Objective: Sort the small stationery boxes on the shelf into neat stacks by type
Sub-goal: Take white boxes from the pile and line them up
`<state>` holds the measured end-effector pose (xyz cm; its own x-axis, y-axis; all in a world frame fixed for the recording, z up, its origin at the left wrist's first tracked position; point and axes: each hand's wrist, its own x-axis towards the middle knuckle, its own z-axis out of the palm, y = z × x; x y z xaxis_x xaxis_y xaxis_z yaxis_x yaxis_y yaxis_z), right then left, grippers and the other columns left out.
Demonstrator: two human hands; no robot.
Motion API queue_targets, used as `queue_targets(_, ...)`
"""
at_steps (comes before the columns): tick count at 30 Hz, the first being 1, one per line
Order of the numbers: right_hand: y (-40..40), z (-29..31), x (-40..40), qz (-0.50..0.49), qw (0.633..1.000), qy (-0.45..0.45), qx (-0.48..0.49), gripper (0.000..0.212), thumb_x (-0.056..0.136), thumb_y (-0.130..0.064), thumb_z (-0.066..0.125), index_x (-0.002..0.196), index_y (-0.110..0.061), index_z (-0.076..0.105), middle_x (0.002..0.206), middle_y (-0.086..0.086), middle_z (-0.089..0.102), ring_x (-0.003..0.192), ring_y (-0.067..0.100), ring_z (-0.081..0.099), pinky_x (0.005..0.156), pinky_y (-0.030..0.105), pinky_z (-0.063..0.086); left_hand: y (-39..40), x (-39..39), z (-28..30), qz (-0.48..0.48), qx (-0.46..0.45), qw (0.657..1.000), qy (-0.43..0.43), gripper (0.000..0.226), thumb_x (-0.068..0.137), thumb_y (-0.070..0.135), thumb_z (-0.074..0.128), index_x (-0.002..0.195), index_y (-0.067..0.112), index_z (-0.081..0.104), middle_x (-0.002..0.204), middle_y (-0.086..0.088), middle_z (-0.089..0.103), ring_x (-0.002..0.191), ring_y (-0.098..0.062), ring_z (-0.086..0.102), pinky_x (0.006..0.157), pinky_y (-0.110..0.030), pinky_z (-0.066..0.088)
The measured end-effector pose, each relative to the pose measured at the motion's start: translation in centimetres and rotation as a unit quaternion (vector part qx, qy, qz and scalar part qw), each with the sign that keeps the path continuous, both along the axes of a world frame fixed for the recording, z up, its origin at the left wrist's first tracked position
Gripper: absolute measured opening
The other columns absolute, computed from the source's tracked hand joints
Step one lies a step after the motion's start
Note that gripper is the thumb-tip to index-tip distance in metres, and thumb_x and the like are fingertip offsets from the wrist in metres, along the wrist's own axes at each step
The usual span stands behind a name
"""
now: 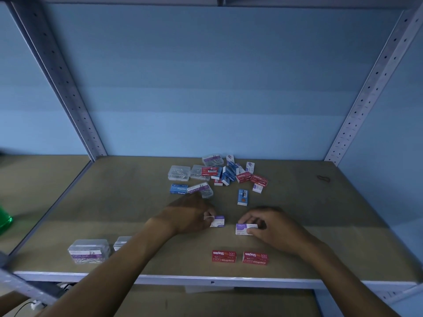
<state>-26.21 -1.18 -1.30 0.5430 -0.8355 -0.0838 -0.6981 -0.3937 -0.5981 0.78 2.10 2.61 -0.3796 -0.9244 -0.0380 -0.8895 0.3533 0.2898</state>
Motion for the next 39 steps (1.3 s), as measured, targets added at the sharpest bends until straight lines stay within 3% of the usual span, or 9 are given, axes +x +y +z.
queue_targets(7, 0.1, 0.1, 0.1, 0.005, 1.0, -0.012, 0.003, 0.021, 0.091, -0.024, 0.071, 0.106, -0.039, 0.073, 0.099, -0.021, 0.071, 0.087, 0.001, 0.065, 0.075, 0.023, 0.058, 0.3, -0.2, -0.4, 0.005, -0.019, 0.999, -0.033, 0.032, 0.095, 0.045, 0.051, 0.117, 0.027, 0.064, 0.124, 0.001, 0.063, 0.113, -0.019, 0.057, 0.095, -0.03, 0.049)
queue_targets(12, 0.3, 0.0, -0.1, 0.004, 1.0, -0.014, 0.003, 0.021, 0.091, -0.026, 0.07, 0.106, -0.04, 0.072, 0.1, -0.023, 0.07, 0.089, -0.002, 0.063, 0.07, 0.016, 0.053, 0.8, -0.7, -0.7, 0.023, -0.053, 0.997, -0.048, 0.038, 0.094, 0.053, 0.038, 0.121, 0.031, 0.056, 0.125, -0.004, 0.062, 0.114, -0.025, 0.059, 0.091, -0.028, 0.05)
queue_targets(14, 0.3, 0.0, -0.1, 0.004, 1.0, -0.016, 0.004, 0.02, 0.091, -0.027, 0.071, 0.106, -0.041, 0.072, 0.1, -0.024, 0.069, 0.09, -0.004, 0.063, 0.07, 0.015, 0.053, 0.8, -0.5, -0.2, 0.012, -0.071, 0.997, -0.042, 0.038, 0.097, 0.038, 0.038, 0.133, 0.035, 0.051, 0.134, -0.006, 0.058, 0.122, -0.026, 0.054, 0.099, -0.035, 0.047)
queue_targets(17, 0.2, -0.2, -0.1, 0.004, 1.0, -0.015, 0.0, 0.02, 0.091, -0.029, 0.071, 0.105, -0.043, 0.071, 0.099, -0.026, 0.069, 0.091, -0.008, 0.062, 0.07, 0.013, 0.052, 0.3, 0.1, 0.6, -0.074, -0.077, 0.99, -0.086, 0.059, 0.097, 0.006, 0.042, 0.142, 0.043, 0.043, 0.154, 0.008, 0.039, 0.141, -0.019, 0.033, 0.114, -0.033, 0.034)
queue_targets(21, 0.0, -0.5, -0.1, 0.002, 1.0, -0.015, -0.001, 0.021, 0.09, -0.031, 0.072, 0.102, -0.048, 0.07, 0.095, -0.03, 0.068, 0.093, -0.009, 0.062, 0.068, 0.013, 0.053, -0.3, -0.1, 0.9, -0.134, -0.062, 0.986, -0.081, 0.044, 0.101, 0.016, 0.048, 0.138, 0.039, 0.052, 0.156, 0.011, 0.036, 0.147, -0.016, 0.026, 0.12, -0.029, 0.026)
queue_targets(27, 0.2, -0.6, 0.1, -0.007, 1.0, -0.024, -0.011, 0.018, 0.089, -0.036, 0.073, 0.098, -0.052, 0.069, 0.087, -0.039, 0.065, 0.091, -0.011, 0.062, 0.065, 0.006, 0.049, -0.6, 0.7, 0.1, -0.134, -0.089, 0.984, -0.08, 0.023, 0.097, 0.032, 0.054, 0.112, 0.027, 0.07, 0.13, 0.003, 0.062, 0.127, -0.019, 0.048, 0.109, -0.031, 0.038)
queue_targets(30, 0.2, -0.7, 0.3, -0.014, 1.0, -0.019, -0.018, 0.016, 0.09, -0.038, 0.072, 0.103, -0.047, 0.072, 0.088, -0.036, 0.065, 0.092, -0.014, 0.061, 0.066, 0.005, 0.048, 0.0, 1.2, -0.2, -0.085, -0.077, 0.992, -0.046, 0.019, 0.091, 0.036, 0.061, 0.103, 0.028, 0.073, 0.115, 0.003, 0.068, 0.111, -0.019, 0.058, 0.091, -0.024, 0.045)
queue_targets(35, 0.6, 0.0, 1.6, -0.006, 1.0, -0.008, -0.007, 0.016, 0.09, -0.038, 0.07, 0.105, -0.043, 0.075, 0.091, -0.03, 0.069, 0.09, -0.013, 0.061, 0.068, 0.012, 0.052, 1.2, 2.5, 0.0, -0.022, -0.076, 0.996, -0.028, 0.022, 0.085, 0.046, 0.066, 0.101, 0.034, 0.073, 0.104, 0.011, 0.07, 0.101, -0.012, 0.06, 0.077, -0.017, 0.041)
queue_targets(39, 1.4, 1.0, 4.1, 0.014, 0.999, -0.03, 0.001, 0.016, 0.09, -0.037, 0.071, 0.104, -0.042, 0.075, 0.091, -0.027, 0.071, 0.087, -0.01, 0.063, 0.071, 0.015, 0.052, 2.8, 5.1, 0.7, 0.007, -0.097, 0.994, -0.039, 0.026, 0.081, 0.054, 0.068, 0.102, 0.038, 0.072, 0.106, 0.016, 0.069, 0.102, -0.009, 0.057, 0.078, -0.018, 0.034)
